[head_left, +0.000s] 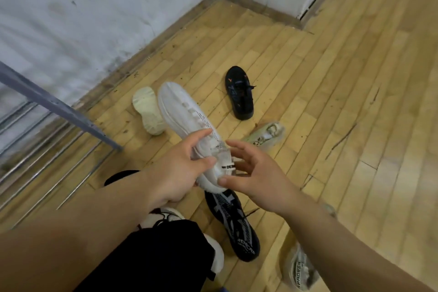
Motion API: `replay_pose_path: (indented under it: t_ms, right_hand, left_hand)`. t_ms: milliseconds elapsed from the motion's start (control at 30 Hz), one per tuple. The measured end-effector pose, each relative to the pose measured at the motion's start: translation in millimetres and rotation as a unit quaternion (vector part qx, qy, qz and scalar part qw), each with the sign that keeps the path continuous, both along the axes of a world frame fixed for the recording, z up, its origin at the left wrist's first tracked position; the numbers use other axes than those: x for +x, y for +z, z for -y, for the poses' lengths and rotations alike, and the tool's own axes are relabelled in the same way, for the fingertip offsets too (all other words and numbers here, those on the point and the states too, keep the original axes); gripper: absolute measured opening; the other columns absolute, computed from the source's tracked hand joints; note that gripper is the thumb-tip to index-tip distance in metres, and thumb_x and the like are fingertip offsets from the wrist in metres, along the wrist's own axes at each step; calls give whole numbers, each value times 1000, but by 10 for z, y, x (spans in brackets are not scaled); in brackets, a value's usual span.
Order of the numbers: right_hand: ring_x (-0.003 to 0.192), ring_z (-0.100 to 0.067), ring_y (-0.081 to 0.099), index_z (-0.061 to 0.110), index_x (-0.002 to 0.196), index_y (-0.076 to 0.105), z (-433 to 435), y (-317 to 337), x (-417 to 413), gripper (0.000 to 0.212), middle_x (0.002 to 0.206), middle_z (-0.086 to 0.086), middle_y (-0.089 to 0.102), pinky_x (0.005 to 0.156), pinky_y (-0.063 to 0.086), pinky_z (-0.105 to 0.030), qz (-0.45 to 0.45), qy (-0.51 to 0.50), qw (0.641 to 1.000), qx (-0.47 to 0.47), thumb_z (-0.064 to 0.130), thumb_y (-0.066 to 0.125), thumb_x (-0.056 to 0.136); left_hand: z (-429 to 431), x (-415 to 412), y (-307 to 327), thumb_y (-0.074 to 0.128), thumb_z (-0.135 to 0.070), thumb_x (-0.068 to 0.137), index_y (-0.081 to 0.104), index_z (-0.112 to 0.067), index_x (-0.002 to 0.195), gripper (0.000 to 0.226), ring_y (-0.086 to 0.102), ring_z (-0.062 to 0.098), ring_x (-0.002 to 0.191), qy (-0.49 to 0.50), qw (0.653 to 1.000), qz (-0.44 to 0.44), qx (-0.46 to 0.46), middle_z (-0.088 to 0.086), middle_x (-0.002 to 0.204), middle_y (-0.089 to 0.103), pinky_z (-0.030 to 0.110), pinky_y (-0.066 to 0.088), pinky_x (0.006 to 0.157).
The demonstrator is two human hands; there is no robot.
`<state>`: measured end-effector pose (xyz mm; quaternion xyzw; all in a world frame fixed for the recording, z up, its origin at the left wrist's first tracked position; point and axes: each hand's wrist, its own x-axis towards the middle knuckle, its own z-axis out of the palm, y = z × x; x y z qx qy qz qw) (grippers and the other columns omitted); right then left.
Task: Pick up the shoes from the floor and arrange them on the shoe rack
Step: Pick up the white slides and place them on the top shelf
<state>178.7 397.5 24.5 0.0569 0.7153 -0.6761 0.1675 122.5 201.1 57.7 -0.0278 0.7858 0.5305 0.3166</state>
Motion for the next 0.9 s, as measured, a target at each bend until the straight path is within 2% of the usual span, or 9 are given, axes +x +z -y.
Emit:
replay_pose_path:
  t_ms: [100,200,333,400,500,600,700,800,900]
  right_hand:
    - [110,-16,70,33,129,60,348,326,-203,68,126,7,68,88,59,-34,-30,9,998,-59,6,89,73]
    - [106,-19,72,25,128,63,818,782,-416,65,123,7,68,82,60,-35,-79,39,989,-120,-2,85,75]
    - [107,-19,71,26,128,63,1741,1507,-586,63,125,3,66,84,61,-43,-164,156,957,-178,-10,79,78]
    - [106,-14,71,39,122,65,2248,1841,-603,63,120,11,67,89,60,-43,-209,226,939,-156,-1,83,76]
    - [107,-11,69,48,122,62,3033,2285,-543,66,128,12,62,91,58,-42,-251,348,899,-84,20,90,69]
    - [109,-9,66,41,130,60,3768,2537,-342,72,123,8,64,92,58,-40,-257,450,855,-11,17,90,70]
    - [103,-11,68,35,130,60,4184,2306,15,69,118,6,65,87,60,-34,-211,512,833,15,8,88,73]
    - [96,-8,66,37,125,60,4271,1869,295,65,119,8,63,77,57,-24,-179,559,806,75,10,88,73]
    - [104,-16,68,34,121,62,4423,1750,343,63,124,2,63,89,59,-37,-127,541,830,41,4,88,72]
  left_hand:
    - [367,-142,486,68,-24,98,42,-57,145,63,68,14,116,-4,998,-49,-34,-9,140,62,45,56,99]
    - [879,-82,1108,65,-14,99,43,-55,144,64,68,12,117,33,993,-112,-14,-9,136,66,44,55,101]
    - [1723,448,1895,60,1,97,41,-46,144,69,60,2,127,118,960,-250,-36,-23,139,60,25,52,101]
    - [2156,774,2154,61,0,97,40,-48,143,70,59,3,127,176,937,-298,-50,-25,143,57,23,55,94]
    - [2733,1287,2377,68,-10,95,39,-54,141,70,59,6,129,247,898,-354,-83,-15,148,54,33,58,93]
    - [3266,1786,2332,68,-20,88,41,-54,139,67,67,13,120,350,872,-338,-47,-7,139,64,33,60,83]
    - [3621,2316,1906,73,-20,91,40,-48,148,70,68,21,118,411,869,-276,-13,-4,136,67,40,60,85]
    - [3739,2613,1541,67,-23,98,36,-56,147,66,67,19,115,355,910,-196,-84,-12,131,65,43,60,89]
    - [3907,2652,1557,61,-24,102,29,-55,152,67,67,13,115,346,921,-153,-97,-17,135,63,43,60,93]
